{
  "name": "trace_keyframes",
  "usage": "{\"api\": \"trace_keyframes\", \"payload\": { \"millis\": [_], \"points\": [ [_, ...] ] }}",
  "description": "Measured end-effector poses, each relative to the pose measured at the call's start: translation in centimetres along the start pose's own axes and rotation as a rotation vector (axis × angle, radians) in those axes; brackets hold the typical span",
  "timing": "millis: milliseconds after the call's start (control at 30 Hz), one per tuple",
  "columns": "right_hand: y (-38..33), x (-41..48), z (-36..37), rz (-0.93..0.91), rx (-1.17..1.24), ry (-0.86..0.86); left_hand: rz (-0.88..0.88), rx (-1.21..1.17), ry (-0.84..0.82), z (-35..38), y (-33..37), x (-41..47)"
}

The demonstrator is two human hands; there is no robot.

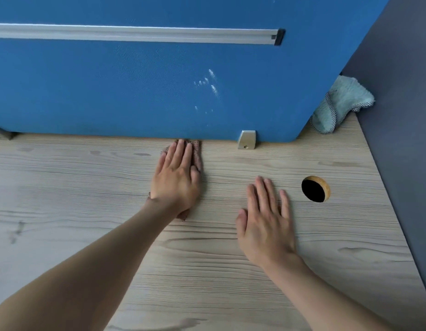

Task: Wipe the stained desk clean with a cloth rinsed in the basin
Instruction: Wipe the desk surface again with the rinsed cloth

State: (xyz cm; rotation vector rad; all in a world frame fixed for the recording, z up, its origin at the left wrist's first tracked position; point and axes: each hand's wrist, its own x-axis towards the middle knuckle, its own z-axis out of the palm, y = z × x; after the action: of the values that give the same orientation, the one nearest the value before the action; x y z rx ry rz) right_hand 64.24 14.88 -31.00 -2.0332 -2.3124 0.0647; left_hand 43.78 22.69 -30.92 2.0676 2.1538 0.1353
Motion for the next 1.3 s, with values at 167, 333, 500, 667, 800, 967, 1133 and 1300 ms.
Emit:
{"api": "trace_keyframes", "payload": {
  "millis": [167,333,500,667,800,967,1133,1300],
  "points": [
    [0.0,-0.1,0.3,0.008,-0.007,0.0,0.026,0.004,-0.012,0.4,2.8,-1.3],
    [-0.1,0.0,0.2,-0.004,-0.02,0.026,0.095,0.057,-0.065,-1.0,2.4,-2.2],
    [-3.0,1.5,-0.1,0.099,-0.035,-0.074,0.066,0.033,0.03,-3.0,3.2,-2.3],
    [-4.8,1.9,0.9,0.174,-0.041,-0.02,0.045,-0.079,0.054,-3.0,3.4,-2.1],
    [-4.5,1.9,0.8,0.169,-0.046,0.003,-0.199,-0.55,0.146,-4.7,3.0,-2.3],
    [-4.6,1.8,0.7,0.167,-0.055,-0.008,-0.504,-1.269,0.098,-8.8,-0.4,-0.9],
    [-4.7,1.8,0.6,0.174,-0.095,-0.046,-0.697,-1.445,-0.119,-10.2,-5.5,-1.3],
    [-4.7,1.9,0.6,0.178,-0.109,-0.062,-0.001,-0.162,0.099,-6.4,-6.5,-2.4]
  ]
}}
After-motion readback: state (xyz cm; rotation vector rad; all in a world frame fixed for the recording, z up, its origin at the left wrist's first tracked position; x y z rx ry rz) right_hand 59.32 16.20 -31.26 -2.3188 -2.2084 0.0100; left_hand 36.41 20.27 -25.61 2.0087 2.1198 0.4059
